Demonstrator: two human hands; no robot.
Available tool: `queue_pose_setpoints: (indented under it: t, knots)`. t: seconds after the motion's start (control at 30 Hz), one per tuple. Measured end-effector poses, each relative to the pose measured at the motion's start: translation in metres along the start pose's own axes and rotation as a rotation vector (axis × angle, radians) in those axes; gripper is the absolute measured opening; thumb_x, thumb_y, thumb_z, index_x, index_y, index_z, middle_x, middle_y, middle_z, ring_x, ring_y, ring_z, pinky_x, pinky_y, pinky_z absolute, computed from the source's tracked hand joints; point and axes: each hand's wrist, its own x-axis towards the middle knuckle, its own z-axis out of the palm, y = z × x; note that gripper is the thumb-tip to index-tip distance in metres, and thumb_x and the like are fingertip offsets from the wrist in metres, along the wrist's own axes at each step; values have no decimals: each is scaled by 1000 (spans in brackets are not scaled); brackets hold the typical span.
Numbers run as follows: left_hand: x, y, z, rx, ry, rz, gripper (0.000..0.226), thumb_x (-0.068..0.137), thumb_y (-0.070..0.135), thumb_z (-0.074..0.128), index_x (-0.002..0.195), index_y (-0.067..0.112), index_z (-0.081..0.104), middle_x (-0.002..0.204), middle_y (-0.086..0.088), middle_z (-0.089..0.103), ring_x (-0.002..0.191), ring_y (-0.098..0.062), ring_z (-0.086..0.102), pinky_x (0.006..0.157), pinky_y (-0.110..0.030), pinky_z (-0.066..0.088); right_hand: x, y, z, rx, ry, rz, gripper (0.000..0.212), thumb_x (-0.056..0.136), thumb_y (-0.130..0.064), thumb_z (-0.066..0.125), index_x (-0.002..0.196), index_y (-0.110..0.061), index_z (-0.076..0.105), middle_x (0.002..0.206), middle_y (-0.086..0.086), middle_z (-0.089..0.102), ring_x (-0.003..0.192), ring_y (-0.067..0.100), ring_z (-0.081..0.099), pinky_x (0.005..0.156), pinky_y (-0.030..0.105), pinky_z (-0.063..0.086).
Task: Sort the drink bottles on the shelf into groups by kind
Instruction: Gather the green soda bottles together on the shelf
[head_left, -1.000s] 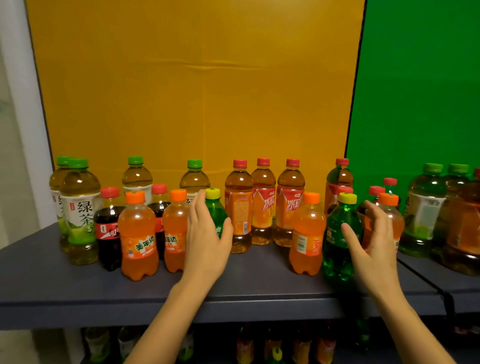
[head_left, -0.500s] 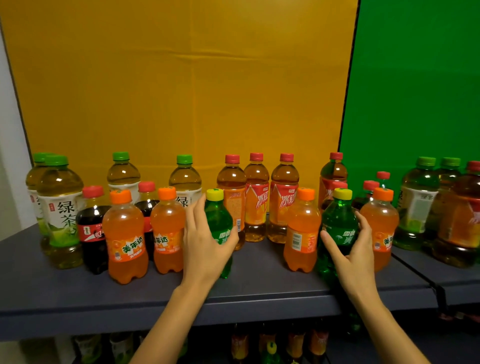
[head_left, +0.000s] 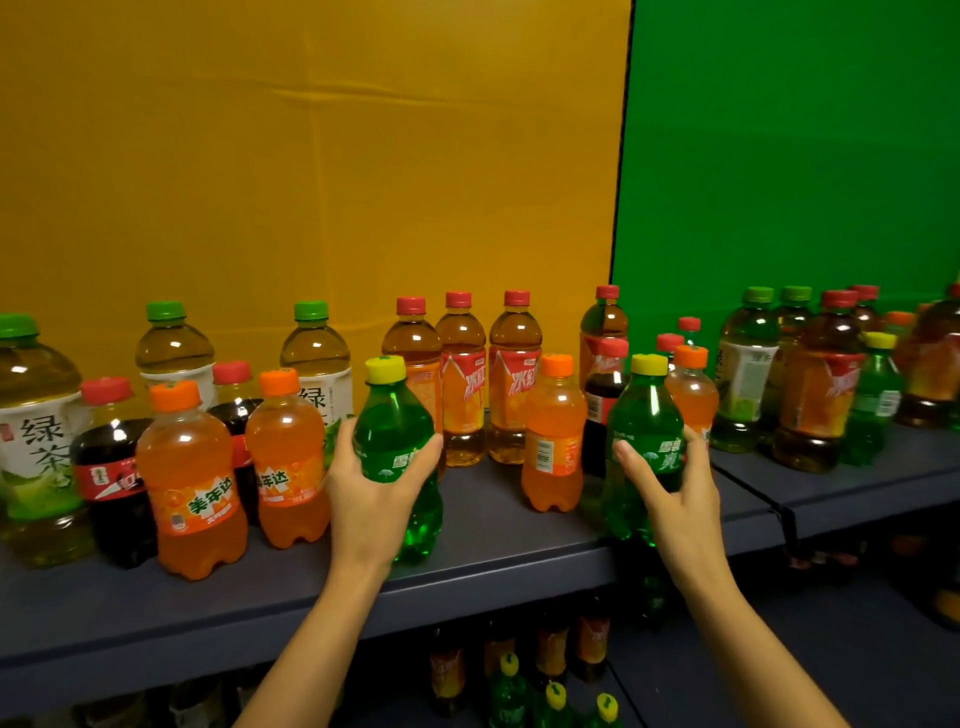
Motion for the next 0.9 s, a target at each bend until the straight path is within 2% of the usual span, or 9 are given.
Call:
queue_pose_setpoints:
  t: [0.1, 0.23, 0.3, 0.37, 0.43, 0.53, 0.63, 0.73, 0.9]
  knots:
    - [-1, 17, 13, -69, -92, 11, 42, 53, 45, 75, 90, 34, 57, 84, 15, 67, 81, -3, 64, 71, -21, 53, -7, -12, -14, 35, 45, 5, 50, 70, -42, 63, 116, -35, 45, 102, -15, 58, 93, -3, 59, 69, 20, 53]
    - [-8, 33, 48, -188, -233, 5, 45, 53, 39, 77, 93, 30, 59, 82, 16, 70, 78, -5, 67, 66, -21, 54, -8, -20, -44, 44, 116, 6, 56, 68, -42, 62, 120, -30, 45, 93, -18, 62, 84, -6, 62, 72, 29, 54]
    - [-14, 37, 72, -237, -274, -6, 46, 53, 38, 77, 95, 27, 61, 82, 11, 70, 79, -9, 67, 68, -26, 55, -5, -18, -64, 29, 142, -1, 54, 68, -43, 63, 117, -32, 45, 87, -24, 65, 82, -8, 62, 69, 29, 54]
    - [-20, 41, 100, -276, -311, -4, 46, 53, 42, 74, 95, 26, 61, 83, 11, 70, 80, -8, 67, 69, -22, 54, 0, -14, -88, 8, 165, -14, 49, 69, -43, 68, 112, -36, 47, 86, -30, 64, 84, -7, 62, 68, 26, 55]
    - [-26, 43, 130, -299, -344, 3, 45, 54, 43, 73, 94, 26, 62, 83, 11, 70, 79, -7, 67, 67, -19, 52, 9, -9, -113, -10, 192, -24, 46, 70, -43, 72, 109, -37, 48, 88, -28, 64, 85, -6, 62, 69, 24, 55]
    - [-32, 46, 179, -321, -380, -2, 47, 55, 43, 73, 95, 21, 62, 85, 5, 69, 79, -10, 67, 67, -21, 52, 30, 0, -156, -42, 239, -52, 52, 71, -42, 70, 115, -27, 47, 92, -18, 62, 84, -7, 61, 71, 23, 51]
    - [-41, 49, 230, -354, -395, 3, 46, 55, 42, 73, 96, 25, 62, 87, 7, 70, 82, -9, 67, 69, -20, 52, 55, 10, -199, -64, 264, -70, 51, 74, -39, 70, 116, -27, 45, 95, -15, 60, 84, -8, 61, 74, 28, 52]
    - [-52, 52, 280, -377, -402, 0, 44, 55, 42, 74, 95, 27, 62, 88, 6, 70, 84, -11, 68, 72, -23, 54, 77, 22, -242, -81, 288, -77, 52, 76, -34, 63, 122, -22, 43, 97, -18, 58, 82, -12, 59, 68, 21, 53]
    - [-73, 53, 359, -411, -431, 7, 43, 56, 42, 73, 95, 27, 61, 88, 10, 71, 84, -10, 68, 72, -20, 51, 110, 48, -311, -105, 317, -84, 65, 69, -43, 62, 125, -17, 42, 100, -13, 58, 84, -7, 60, 61, 18, 53]
